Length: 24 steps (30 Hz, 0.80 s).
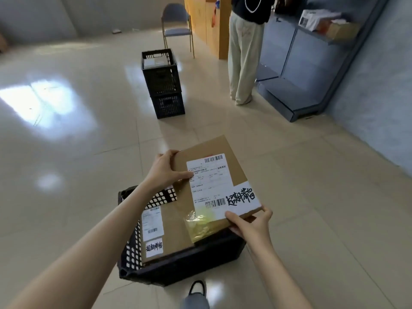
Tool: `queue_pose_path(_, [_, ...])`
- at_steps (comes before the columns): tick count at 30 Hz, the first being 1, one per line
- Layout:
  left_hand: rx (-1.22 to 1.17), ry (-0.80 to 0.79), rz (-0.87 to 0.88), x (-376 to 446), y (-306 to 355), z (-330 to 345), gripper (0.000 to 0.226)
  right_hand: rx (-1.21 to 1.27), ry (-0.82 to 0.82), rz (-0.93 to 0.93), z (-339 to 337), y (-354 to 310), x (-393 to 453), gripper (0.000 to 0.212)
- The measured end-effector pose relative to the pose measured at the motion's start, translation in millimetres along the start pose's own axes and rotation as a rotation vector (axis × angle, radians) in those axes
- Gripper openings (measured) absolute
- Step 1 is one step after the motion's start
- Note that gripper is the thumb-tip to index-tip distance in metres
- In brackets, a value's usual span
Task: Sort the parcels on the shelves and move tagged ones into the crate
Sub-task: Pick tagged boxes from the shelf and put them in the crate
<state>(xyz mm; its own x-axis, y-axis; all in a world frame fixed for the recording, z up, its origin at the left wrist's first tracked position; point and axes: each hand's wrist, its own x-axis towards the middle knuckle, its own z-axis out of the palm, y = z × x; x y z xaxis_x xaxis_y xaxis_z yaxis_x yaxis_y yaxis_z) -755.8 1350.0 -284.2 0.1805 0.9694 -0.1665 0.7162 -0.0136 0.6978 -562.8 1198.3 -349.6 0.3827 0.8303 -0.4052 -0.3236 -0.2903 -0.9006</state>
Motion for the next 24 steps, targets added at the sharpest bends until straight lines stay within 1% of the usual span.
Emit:
queue_pose_path(5, [0.055,-0.205,-0.086,92,-56,37,0.083,-0.010,0.121,0.142,33,46,65,0.081])
queue_pose_path(9, [0.049,-0.321,-0.137,137,-99,85,0.086,-0.006,0.197,0.257,40,90,102,0.084])
queue_pose_path(12, [0.036,-0.388,-0.170,164,-136,121,0.087,-0.030,0.241,0.323,42,121,127,0.089])
queue_pose_path(15, [0.032,-0.403,-0.224,184,-171,150,0.089,-0.044,0.258,0.388,47,151,152,0.093])
queue_pose_path(18, [0.039,-0.376,-0.274,199,-205,175,0.089,-0.006,0.252,0.453,55,180,181,0.093])
queue_pose_path(24, [0.073,-0.328,-0.327,217,-256,226,0.086,0.014,0.323,0.571,58,226,236,0.100])
